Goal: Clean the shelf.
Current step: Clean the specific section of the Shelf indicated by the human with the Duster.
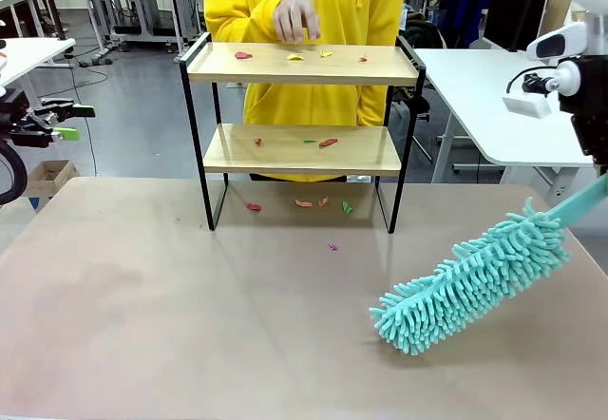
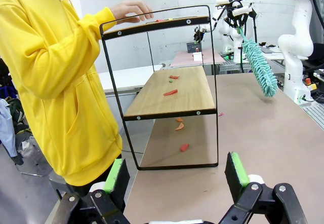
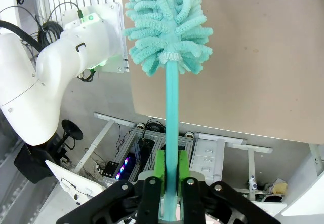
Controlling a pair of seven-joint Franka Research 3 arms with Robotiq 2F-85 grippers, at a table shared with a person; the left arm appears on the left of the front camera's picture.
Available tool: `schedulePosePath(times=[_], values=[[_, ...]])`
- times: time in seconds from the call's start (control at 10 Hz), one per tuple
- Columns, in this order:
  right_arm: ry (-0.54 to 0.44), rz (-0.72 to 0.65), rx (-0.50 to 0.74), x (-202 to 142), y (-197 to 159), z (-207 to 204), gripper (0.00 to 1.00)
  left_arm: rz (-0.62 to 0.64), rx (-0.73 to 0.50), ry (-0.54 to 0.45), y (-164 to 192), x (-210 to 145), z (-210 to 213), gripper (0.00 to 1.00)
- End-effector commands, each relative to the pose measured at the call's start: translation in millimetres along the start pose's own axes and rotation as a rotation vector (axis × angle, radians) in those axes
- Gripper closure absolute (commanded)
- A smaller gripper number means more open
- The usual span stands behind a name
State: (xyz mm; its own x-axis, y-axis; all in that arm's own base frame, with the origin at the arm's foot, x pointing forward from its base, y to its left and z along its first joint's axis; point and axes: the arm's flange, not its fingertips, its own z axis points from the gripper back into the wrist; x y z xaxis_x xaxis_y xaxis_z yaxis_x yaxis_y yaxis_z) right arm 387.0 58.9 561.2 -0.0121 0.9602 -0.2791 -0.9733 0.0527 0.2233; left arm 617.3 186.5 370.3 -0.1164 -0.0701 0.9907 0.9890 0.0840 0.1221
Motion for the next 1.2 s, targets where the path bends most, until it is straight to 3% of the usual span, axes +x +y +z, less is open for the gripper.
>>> schedulePosePath(times=[0.0, 0.2, 0.5, 1.0, 1.1], values=[[0.003, 0.002, 0.003, -3.2, 1.4, 3.0, 0.87, -0.001, -0.003, 0.001, -0.4, 1.4, -0.3, 0.0], [0.0, 0.0, 0.0, 0.0, 0.0, 0.0, 0.87, -0.001, -0.003, 0.001, -0.4, 1.4, -0.3, 0.0], [-0.25, -0.142, -0.089, 27.3, 37.4, 64.5, 0.87, -0.001, -0.003, 0.001, -0.4, 1.4, -0.3, 0.0], [-0.702, -0.395, 0.053, 104.9, 96.6, 134.3, 0.87, -0.001, -0.003, 0.001, -0.4, 1.4, -0.3, 0.0], [-0.775, -0.561, 0.087, 120.6, 108.4, 137.9, 0.87, -0.001, -0.003, 0.001, -0.4, 1.4, -0.3, 0.0]])
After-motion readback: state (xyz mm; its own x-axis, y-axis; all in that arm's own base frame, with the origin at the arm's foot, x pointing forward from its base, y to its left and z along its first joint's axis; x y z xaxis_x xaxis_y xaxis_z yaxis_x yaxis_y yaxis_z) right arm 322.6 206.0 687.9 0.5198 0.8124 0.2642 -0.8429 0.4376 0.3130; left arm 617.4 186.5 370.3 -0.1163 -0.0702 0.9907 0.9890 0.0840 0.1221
